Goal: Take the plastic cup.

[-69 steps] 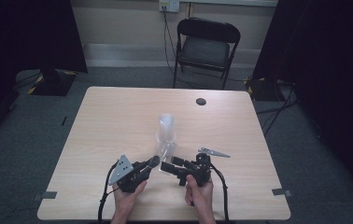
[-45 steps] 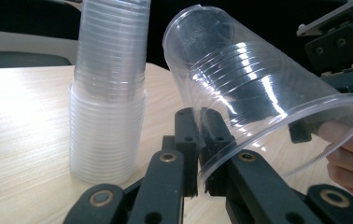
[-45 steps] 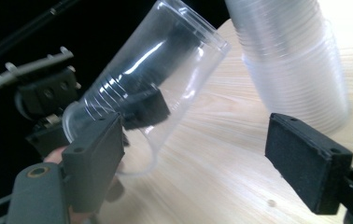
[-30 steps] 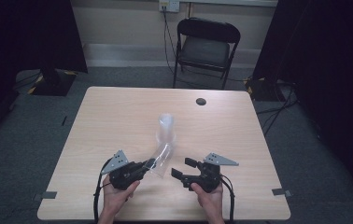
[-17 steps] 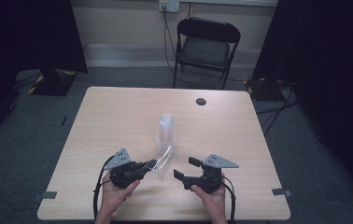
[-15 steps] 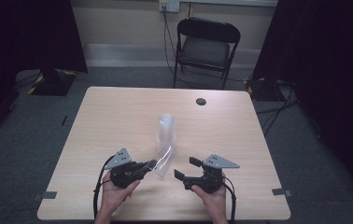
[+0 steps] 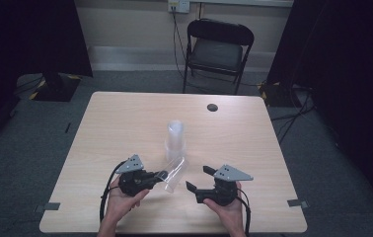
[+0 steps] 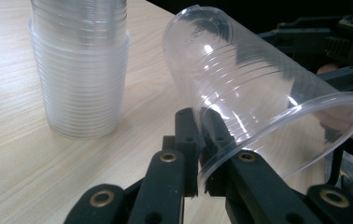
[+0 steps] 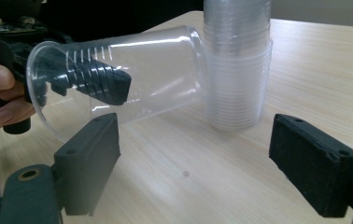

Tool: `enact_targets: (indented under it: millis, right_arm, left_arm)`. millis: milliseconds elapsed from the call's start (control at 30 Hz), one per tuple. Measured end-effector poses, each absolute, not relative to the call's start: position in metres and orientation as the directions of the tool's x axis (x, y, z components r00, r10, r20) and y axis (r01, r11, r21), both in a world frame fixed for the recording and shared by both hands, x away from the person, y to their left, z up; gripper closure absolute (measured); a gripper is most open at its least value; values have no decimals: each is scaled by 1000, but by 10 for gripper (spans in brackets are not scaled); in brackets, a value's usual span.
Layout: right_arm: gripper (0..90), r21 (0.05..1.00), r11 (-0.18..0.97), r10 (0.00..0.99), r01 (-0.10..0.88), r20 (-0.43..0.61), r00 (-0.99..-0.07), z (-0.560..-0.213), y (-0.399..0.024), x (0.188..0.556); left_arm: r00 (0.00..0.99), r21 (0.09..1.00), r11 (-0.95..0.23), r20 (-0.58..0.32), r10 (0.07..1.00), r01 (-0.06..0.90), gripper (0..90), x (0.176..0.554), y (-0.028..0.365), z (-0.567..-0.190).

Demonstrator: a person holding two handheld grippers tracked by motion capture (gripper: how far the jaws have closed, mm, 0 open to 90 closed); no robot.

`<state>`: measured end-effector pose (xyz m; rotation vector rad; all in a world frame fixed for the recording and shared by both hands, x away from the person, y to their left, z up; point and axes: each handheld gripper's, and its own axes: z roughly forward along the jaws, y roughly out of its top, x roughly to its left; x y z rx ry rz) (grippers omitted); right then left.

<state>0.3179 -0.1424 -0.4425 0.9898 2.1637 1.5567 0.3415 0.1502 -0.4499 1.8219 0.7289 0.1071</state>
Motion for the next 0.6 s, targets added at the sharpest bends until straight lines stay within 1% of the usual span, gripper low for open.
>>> enact_targets:
  millis: [200, 333, 367, 433, 600]
  right_arm:
    - [159, 921, 215, 674, 325, 101, -732, -438, -143, 317]
    - [158, 921, 240, 668, 307, 73, -741, -435, -142, 316]
    - [158, 920, 247, 667, 303, 65, -742, -434, -142, 316]
    - [155, 922, 255, 660, 289, 52, -749, -433, -141, 316]
    - [151, 923, 290, 633, 255, 15, -774, -428, -137, 316]
  left_arm:
    - [820, 866, -249, -264, 508, 433, 870, 347, 146, -450]
    - [827, 841, -285, -289, 482, 460, 872, 351, 144, -453]
    - [825, 841, -288, -283, 488, 459, 872, 352, 144, -454]
    - [831, 837, -294, -293, 473, 462, 874, 354, 144, -455]
    - [836, 813, -341, -291, 466, 473, 873, 357, 141, -456]
